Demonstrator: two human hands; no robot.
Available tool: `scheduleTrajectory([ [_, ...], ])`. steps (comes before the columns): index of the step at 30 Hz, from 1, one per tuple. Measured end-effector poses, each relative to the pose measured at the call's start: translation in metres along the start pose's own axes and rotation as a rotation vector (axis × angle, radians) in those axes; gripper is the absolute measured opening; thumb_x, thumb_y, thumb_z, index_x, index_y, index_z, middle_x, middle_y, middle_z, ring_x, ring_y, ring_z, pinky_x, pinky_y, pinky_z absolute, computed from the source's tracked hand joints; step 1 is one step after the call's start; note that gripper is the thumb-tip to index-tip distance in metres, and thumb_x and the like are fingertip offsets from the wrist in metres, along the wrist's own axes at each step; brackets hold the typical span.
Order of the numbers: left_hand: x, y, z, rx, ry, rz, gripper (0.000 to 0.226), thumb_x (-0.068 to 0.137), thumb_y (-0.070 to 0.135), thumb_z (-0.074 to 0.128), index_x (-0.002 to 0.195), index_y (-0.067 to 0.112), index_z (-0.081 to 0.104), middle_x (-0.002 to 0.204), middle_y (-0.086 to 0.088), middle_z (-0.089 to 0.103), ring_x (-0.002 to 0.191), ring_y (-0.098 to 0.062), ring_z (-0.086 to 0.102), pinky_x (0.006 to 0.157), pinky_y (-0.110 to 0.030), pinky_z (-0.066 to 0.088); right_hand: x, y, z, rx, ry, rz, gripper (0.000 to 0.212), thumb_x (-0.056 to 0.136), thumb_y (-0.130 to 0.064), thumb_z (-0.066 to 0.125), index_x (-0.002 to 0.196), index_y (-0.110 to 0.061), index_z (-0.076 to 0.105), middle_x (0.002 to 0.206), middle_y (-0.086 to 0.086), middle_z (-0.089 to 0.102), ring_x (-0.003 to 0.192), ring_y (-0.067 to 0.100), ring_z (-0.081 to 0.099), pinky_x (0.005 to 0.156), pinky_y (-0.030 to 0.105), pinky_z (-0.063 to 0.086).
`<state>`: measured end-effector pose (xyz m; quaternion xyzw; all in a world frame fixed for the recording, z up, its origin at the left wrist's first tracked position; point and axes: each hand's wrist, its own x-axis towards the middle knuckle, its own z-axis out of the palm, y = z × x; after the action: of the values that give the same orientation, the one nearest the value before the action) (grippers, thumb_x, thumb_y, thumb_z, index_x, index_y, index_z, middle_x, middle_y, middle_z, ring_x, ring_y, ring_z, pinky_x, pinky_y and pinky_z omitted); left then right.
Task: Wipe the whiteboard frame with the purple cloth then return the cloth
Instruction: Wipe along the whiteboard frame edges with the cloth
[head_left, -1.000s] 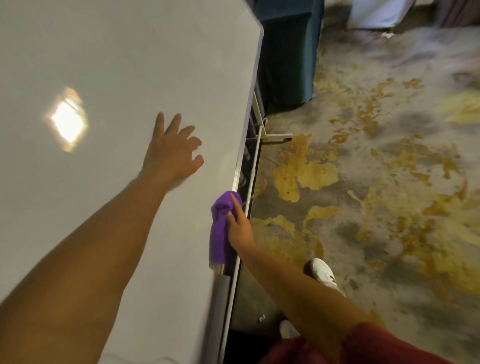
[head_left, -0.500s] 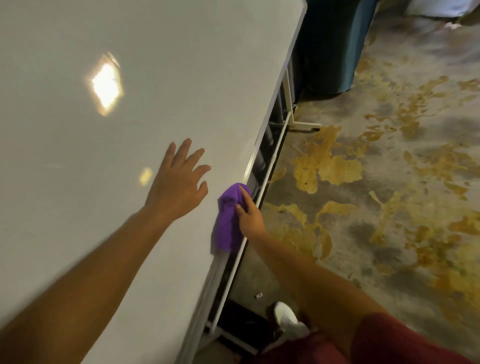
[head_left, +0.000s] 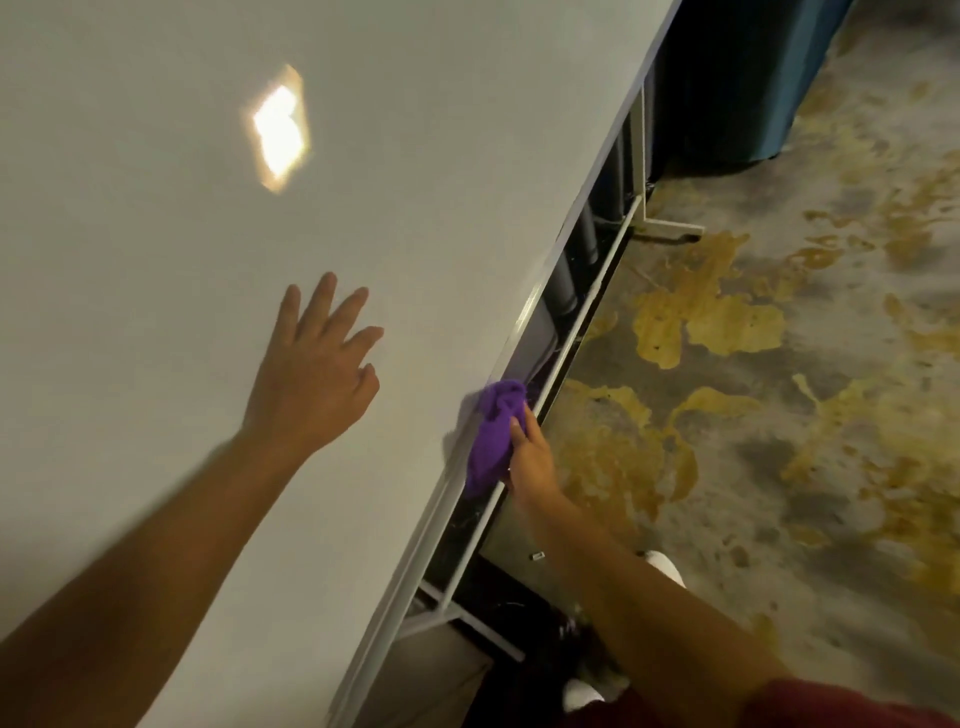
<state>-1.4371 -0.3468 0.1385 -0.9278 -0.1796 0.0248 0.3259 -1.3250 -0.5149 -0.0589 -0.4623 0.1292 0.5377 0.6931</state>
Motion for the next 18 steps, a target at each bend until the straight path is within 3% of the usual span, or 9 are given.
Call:
scheduleTrajectory([
  [3, -0.017, -0.003, -0.002, -0.01, 0.0, 0.002, 0.057, 0.099, 0.045, 0.035, 0.144, 0.018, 0.059, 0.167, -0.013, 0.036, 0.159, -0.041, 0.02, 0.129, -0.062, 0.011, -0.015, 0.028, 0.008, 0.071, 0.002, -0.004, 0.038, 0.105, -0.031, 0.041, 0.142, -0.035, 0.047, 0.121, 0.005, 0.064, 0.108, 0.031, 0.063, 0.092, 0.05, 0.055],
  [8, -0.067, -0.006, -0.003, -0.007, -0.007, 0.026, 0.051, 0.101, 0.043, 0.05, 0.146, 0.019, 0.058, 0.169, -0.013, 0.033, 0.16, -0.04, 0.019, 0.129, -0.063, 0.012, -0.049, 0.093, 0.017, 0.008, 0.008, 0.032, 0.04, 0.104, -0.034, 0.042, 0.144, -0.032, 0.045, 0.135, 0.009, 0.057, 0.116, 0.032, 0.059, 0.098, 0.051, 0.05],
  [13, -0.11, -0.011, -0.007, 0.053, -0.07, 0.07, 0.059, 0.101, 0.048, 0.05, 0.155, 0.023, 0.048, 0.173, -0.011, 0.023, 0.162, -0.038, 0.012, 0.13, -0.06, 0.009, -0.094, 0.156, 0.022, 0.087, 0.049, 0.12, 0.043, 0.099, -0.05, 0.046, 0.136, -0.029, 0.053, 0.116, 0.004, 0.064, 0.101, 0.026, 0.062, 0.07, 0.036, 0.052],
  [16, -0.123, -0.016, -0.012, 0.061, -0.094, 0.089, 0.06, 0.102, 0.046, 0.046, 0.159, 0.026, 0.04, 0.175, -0.008, 0.017, 0.163, -0.034, 0.006, 0.132, -0.056, 0.007, -0.105, 0.149, 0.036, 0.226, 0.039, 0.121, 0.048, 0.086, -0.063, 0.058, 0.122, -0.031, 0.059, 0.111, 0.001, 0.063, 0.102, 0.028, 0.06, 0.073, 0.04, 0.051],
  [18, -0.125, -0.018, -0.014, 0.045, -0.087, 0.091, 0.059, 0.102, 0.044, 0.047, 0.158, 0.026, 0.042, 0.174, -0.008, 0.019, 0.163, -0.034, 0.008, 0.132, -0.055, 0.007, -0.098, 0.131, 0.046, 0.203, 0.061, -0.007, 0.048, 0.085, -0.05, 0.07, 0.125, -0.031, 0.052, 0.117, 0.005, 0.06, 0.106, 0.032, 0.061, 0.082, 0.05, 0.056],
])
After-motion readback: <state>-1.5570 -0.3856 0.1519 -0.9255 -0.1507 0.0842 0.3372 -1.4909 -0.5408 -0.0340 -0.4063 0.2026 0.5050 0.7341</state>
